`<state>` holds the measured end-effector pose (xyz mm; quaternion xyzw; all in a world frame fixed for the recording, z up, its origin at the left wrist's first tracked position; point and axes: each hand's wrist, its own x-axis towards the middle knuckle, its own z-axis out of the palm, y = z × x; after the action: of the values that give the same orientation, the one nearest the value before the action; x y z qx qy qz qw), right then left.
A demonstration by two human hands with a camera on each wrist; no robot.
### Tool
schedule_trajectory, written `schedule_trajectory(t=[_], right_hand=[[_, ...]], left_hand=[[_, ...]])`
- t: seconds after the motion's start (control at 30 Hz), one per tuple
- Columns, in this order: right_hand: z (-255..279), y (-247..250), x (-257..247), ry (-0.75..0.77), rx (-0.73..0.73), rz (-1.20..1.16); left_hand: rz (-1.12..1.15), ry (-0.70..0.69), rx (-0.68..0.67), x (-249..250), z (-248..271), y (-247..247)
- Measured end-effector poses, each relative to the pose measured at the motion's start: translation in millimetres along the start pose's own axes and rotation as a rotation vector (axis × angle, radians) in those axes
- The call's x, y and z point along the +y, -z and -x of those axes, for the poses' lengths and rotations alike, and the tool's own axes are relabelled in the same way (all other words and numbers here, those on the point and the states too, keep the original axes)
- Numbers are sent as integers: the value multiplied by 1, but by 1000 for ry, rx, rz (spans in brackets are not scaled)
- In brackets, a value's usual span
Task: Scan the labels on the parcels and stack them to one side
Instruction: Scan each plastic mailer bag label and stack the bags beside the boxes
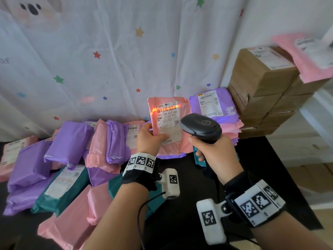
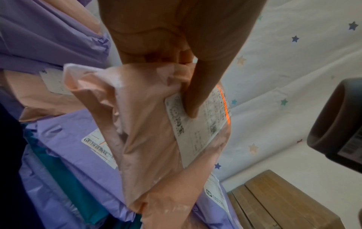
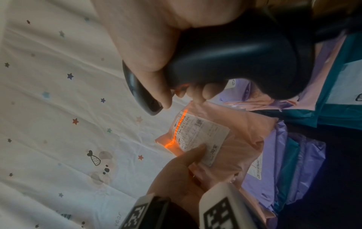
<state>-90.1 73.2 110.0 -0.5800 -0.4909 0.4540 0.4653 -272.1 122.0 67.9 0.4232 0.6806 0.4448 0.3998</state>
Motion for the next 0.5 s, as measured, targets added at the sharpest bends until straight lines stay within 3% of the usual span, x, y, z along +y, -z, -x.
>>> schedule_trajectory(t=[0.2, 0.33, 0.5], right_hand=[[-4, 4, 3, 26, 55, 26], [-11, 10, 7, 96, 127, 51], [-20, 13, 18, 29, 179, 137]], left_hand=[[123, 29, -44, 2, 3, -1], [304, 94, -176, 13, 7, 0], [469, 132, -392, 24, 9, -4]])
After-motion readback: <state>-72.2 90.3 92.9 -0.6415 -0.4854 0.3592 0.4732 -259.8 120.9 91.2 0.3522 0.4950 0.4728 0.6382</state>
